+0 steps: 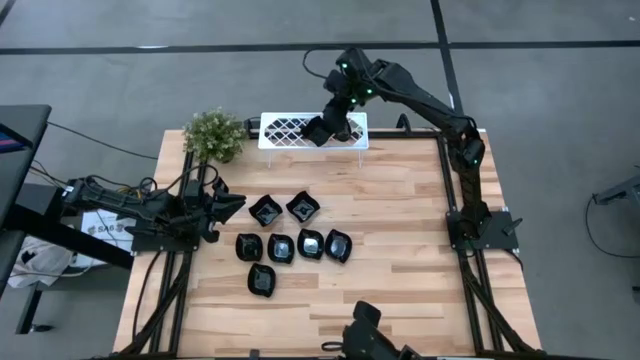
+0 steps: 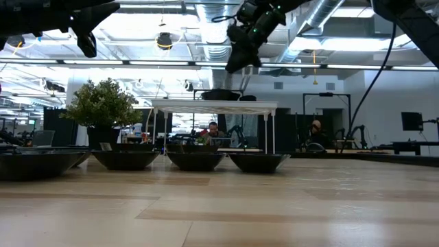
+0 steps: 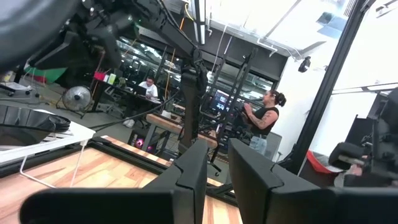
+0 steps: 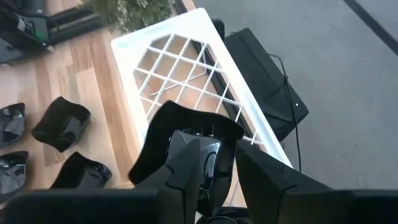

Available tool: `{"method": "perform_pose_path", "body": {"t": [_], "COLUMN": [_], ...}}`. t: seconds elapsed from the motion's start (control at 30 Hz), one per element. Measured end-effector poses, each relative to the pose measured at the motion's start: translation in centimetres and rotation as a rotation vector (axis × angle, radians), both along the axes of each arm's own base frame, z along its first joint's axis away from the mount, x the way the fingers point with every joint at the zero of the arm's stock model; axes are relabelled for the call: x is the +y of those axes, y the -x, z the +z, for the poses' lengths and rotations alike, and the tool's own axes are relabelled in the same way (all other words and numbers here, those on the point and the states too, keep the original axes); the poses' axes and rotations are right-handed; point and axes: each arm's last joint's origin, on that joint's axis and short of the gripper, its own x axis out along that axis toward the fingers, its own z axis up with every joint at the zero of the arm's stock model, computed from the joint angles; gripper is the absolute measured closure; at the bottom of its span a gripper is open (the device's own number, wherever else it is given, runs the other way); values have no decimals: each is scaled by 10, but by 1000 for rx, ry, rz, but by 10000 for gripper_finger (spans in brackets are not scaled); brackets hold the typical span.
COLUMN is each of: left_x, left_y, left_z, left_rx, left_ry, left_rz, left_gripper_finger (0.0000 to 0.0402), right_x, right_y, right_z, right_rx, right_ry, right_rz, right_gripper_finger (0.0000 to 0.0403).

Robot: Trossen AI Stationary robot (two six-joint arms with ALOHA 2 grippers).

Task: Pick & Place Mini shaped plates
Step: Stack the distorted square plate on top of the distorted square plate on the shelf

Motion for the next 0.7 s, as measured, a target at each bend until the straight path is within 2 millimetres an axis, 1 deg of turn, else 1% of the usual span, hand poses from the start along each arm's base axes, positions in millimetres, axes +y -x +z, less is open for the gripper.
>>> {"method": "perform_pose_path", "body": {"t": [0.13,0.27,0.4,0.53,0.63,0.7], "left_x": [0,0,0,0,0,0], "left_y": [0,0,0,0,0,0], "left_z": [0,0,0,0,0,0], "left_rx": [0,0,0,0,0,-1], "left_ry": [0,0,0,0,2,3], "left_rz": [0,0,0,0,0,-1], "left_gripper_finger": [334,334,334,334,334,334], "right_x": [8,24,46,72,90,104], "right_y": [5,11,17,17,10,8], "right_z": [15,20,12,5,0,1], "right_rx": [11,94,254,384,410,397], "right_ry": [-9,-71,-177,-247,-251,-229], "right_rz": [6,31,77,145,204,273], "right_gripper_finger": [305,305,305,305,305,305]}}
